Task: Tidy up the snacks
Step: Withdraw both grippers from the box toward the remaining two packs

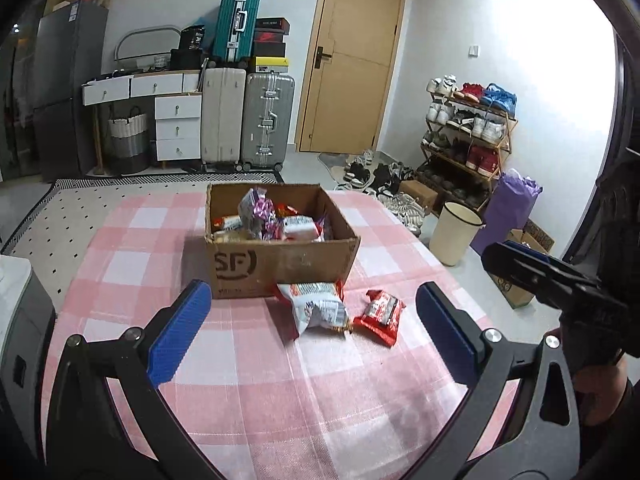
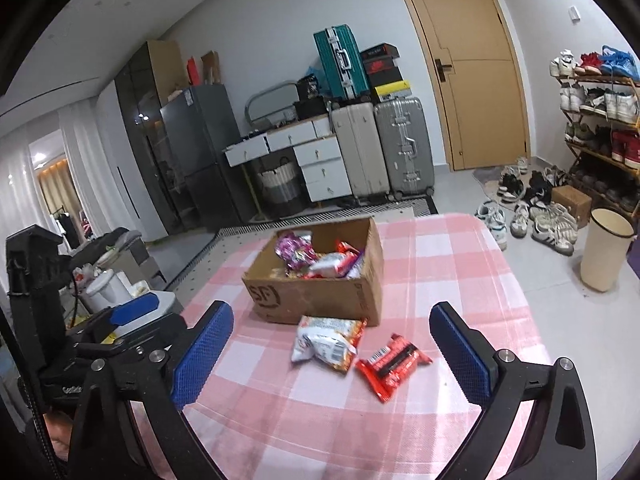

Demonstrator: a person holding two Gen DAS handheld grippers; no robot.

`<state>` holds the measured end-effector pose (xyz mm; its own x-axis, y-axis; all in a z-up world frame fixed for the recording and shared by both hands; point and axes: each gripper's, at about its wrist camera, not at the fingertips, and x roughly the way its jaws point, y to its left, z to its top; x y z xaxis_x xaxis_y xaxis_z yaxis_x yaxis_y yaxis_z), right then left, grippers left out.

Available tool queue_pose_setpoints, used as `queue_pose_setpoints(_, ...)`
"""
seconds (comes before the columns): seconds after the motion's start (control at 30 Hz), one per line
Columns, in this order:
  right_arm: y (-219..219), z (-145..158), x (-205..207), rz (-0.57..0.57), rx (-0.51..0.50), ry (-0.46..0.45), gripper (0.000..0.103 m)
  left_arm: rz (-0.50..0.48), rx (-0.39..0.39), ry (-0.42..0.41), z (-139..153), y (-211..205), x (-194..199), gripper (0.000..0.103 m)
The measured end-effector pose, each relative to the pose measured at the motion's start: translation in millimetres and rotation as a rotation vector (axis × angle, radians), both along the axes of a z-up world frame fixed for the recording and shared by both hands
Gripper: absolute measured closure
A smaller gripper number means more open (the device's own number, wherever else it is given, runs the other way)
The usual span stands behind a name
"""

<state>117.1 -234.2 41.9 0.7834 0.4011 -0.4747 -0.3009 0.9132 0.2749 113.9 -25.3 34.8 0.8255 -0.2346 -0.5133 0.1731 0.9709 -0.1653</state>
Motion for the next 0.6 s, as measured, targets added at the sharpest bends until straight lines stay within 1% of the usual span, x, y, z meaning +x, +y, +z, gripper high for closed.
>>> queue_pose_setpoints(0.1, -1, -10, 4, -0.001, 0.004, 0.023, 0.002, -0.008, -0.008, 0.016, -11, -2, 2, 0.001)
queue_pose_setpoints(0.23, -1, -32, 14, -0.010, -0.006, 0.065, 0.001, -0.010, 0.002, 0.034, -32, -4, 8, 0.001)
queue_pose_setpoints(0.37, -4, -63, 28, -0.020, -0.011, 0.131, 0.001, -0.029, 0.031, 0.066, -53, -10, 20, 0.001)
queue_pose_setpoints(0.43, -7, -75, 36, -0.033, -0.008, 0.154, 0.001, -0.034, 0.020, 0.079, -63, -10, 27, 0.001)
queue_pose_setpoints(0.6, -16, -114, 59, -0.044, 0.049, 0.256, 0.001, -0.023, -0.014, 0.098, -84, -5, 42, 0.001)
